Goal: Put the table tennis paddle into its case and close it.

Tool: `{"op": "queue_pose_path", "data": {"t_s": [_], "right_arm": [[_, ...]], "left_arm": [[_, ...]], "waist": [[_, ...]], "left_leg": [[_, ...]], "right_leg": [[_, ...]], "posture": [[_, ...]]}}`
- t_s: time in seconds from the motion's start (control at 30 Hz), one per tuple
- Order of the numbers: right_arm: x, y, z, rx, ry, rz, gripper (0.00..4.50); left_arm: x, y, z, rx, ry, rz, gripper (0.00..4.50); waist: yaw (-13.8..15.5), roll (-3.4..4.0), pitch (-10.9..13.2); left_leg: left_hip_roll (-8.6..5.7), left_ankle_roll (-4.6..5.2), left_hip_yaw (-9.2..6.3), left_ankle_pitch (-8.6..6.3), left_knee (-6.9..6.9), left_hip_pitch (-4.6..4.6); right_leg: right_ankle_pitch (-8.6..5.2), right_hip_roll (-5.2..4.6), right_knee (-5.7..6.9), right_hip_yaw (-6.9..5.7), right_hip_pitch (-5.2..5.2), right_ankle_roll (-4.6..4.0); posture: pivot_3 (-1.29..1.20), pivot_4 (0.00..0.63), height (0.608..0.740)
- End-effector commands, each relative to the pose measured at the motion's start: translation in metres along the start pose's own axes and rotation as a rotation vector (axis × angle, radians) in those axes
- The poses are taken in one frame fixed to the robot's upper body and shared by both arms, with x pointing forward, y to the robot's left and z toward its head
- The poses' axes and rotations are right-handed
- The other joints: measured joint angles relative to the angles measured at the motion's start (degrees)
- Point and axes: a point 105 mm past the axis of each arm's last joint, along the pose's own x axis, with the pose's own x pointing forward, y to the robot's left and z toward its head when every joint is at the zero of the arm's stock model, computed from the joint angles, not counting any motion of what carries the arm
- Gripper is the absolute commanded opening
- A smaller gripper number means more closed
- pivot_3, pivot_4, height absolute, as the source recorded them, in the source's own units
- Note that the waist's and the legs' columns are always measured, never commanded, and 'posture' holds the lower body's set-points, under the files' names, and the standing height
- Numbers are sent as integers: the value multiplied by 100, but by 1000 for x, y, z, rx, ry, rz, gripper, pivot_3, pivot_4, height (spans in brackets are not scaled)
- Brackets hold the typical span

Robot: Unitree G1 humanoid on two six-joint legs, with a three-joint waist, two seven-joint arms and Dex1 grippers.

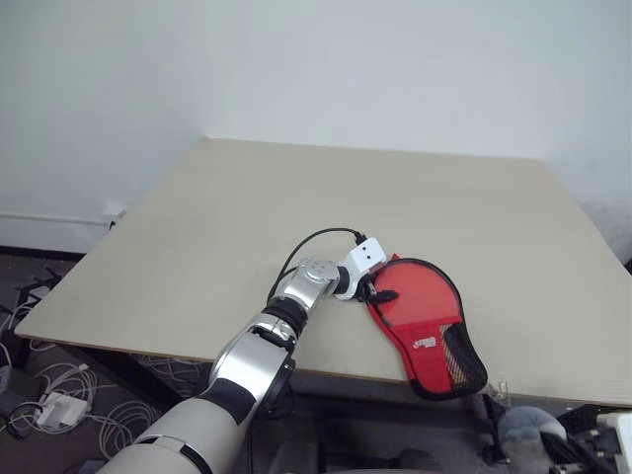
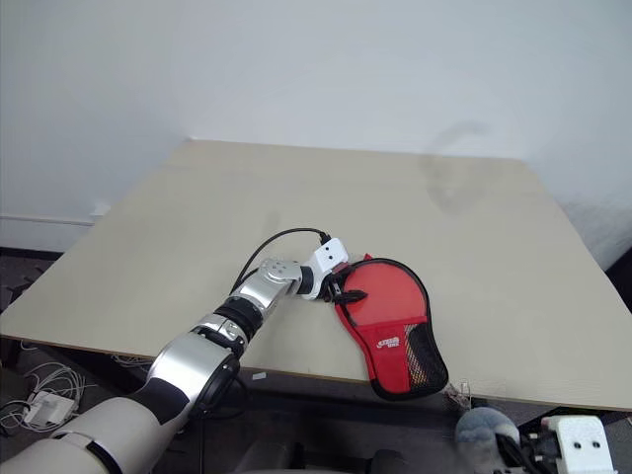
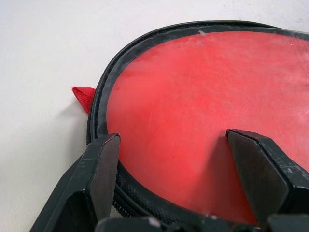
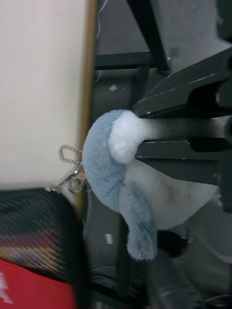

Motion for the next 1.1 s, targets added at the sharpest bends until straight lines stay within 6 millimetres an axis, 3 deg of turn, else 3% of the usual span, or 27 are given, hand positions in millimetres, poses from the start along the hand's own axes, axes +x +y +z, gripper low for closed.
{"op": "queue_pose_path", "data": {"t_s": [0.03, 0.27, 0.43, 0.53, 0.67, 0.7, 0.87, 1.03, 1.1], "right_arm": [[-6, -15, 17, -67, -69, -83, 71], [17, -21, 61, -85, -241, -83, 70], [59, -32, 66, -114, -200, -94, 69], [87, -50, 73, -105, -230, -197, 69], [108, -47, 65, -80, -188, -163, 69], [109, -44, 66, -69, -199, -149, 792], [111, -43, 69, -91, -211, -142, 2498], [104, -67, 86, -115, -280, -267, 4301], [97, -79, 103, -92, -375, -340, 4462]], "left_arm": [[3, -13, -31, -10, 133, -46, 3724], [3, -12, -32, -13, 128, -43, 3724], [1, -10, -31, -16, 117, -37, 3724], [-2, -6, -32, -21, 115, -16, 3724], [-5, -5, -34, -30, 107, -11, 3724], [-5, -4, -35, -35, 107, -4, 3724], [-8, -4, -40, -48, 106, 3, 3724], [-9, -4, -43, -57, 108, 5, 3724], [-11, -2, -44, -62, 108, 12, 3724]], "waist": [[-9, -6, -1], [-1, -6, -4], [-21, -10, -5], [-24, -9, -6], [-72, -15, -18], [-83, -28, -25], [-120, -64, -47], [-130, -64, -50], [-137, -63, -50]], "left_leg": [[1, -1, 0, -1, 0, 0], [-2, -1, 5, -1, 1, 0], [-4, 7, 7, 4, 9, 0], [-4, 26, 4, 15, 9, 1], [-3, 28, 3, 16, 12, 5], [-1, 28, 2, 16, 12, 6], [3, 27, 2, 16, 11, 20], [5, 26, 5, 15, 6, 33], [5, 25, 8, 15, 4, 36]], "right_leg": [[0, -1, -2, -2, 0, 0], [6, -9, -5, -8, 0, -9], [19, -7, -4, -5, 4, -31], [19, -3, -3, -4, 4, -31], [19, 6, 2, 4, 8, -31], [19, 8, 5, 5, 9, -31], [19, 12, 8, 8, 18, -31], [19, 13, 10, 11, 24, -32], [19, 13, 10, 13, 25, -32]], "posture": [[0, 0, 728], [0, 0, 728], [0, 0, 728], [0, 0, 728], [0, 0, 728], [0, 0, 728], [0, 0, 728], [0, 0, 728], [0, 0, 728]]}}
